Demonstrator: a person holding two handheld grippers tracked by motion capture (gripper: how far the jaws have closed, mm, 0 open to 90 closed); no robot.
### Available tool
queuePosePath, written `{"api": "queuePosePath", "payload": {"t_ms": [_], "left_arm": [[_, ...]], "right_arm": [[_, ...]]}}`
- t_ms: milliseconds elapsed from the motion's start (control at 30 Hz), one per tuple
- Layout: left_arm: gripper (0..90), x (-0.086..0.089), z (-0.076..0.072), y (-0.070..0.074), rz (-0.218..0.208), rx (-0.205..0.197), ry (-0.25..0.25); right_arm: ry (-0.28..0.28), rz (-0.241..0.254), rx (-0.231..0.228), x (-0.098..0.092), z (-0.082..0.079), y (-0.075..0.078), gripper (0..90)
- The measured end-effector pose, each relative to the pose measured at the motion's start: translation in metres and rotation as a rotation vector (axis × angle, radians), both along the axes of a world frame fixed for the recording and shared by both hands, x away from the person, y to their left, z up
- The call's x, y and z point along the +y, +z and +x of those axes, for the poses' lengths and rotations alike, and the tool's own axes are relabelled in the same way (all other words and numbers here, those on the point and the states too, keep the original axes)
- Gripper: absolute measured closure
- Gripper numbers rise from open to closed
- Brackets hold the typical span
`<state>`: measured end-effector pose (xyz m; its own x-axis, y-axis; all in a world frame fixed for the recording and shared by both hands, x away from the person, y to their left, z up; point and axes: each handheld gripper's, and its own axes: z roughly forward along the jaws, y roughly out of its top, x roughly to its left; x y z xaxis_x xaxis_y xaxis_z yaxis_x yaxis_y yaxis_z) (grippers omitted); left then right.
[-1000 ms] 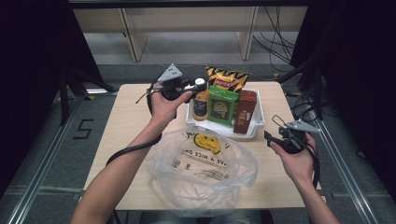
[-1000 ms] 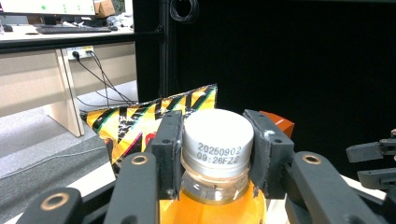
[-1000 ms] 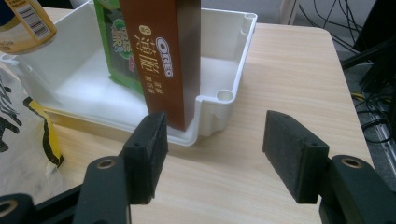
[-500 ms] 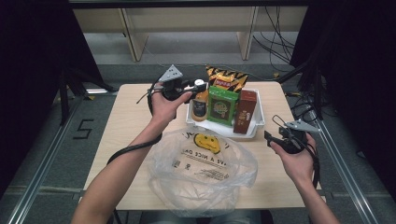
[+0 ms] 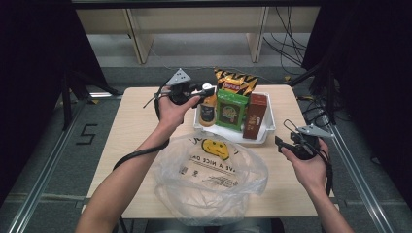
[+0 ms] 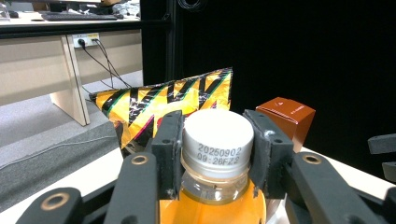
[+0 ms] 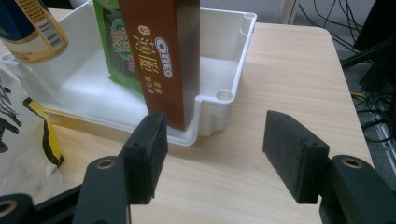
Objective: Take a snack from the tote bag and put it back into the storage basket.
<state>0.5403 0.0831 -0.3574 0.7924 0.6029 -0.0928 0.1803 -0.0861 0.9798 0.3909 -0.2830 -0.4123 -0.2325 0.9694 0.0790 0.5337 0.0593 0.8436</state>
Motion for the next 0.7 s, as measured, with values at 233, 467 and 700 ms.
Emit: {"api": "queuePosePath", "payload": {"t_ms": [233, 467, 700], "left_arm": [[58.8, 0.0001, 0.0021, -0.0035, 0.003, 0.006, 0.005], [58.8, -0.0003, 0.0045, -0.0066, 0.014, 0.006, 0.008], [58.8, -0.0016, 0.0065, -0.0097, 0.026, 0.009, 0.011]], "right_arm": [[0.001, 0.008, 0.002, 0.0002, -0.0005, 0.0006, 40.5], [-0.002, -0.002, 0.017, 0.0004, -0.0008, 0.0007, 40.4], [0.002, 0.005, 0.016, 0.0007, -0.0008, 0.0004, 40.4]]}}
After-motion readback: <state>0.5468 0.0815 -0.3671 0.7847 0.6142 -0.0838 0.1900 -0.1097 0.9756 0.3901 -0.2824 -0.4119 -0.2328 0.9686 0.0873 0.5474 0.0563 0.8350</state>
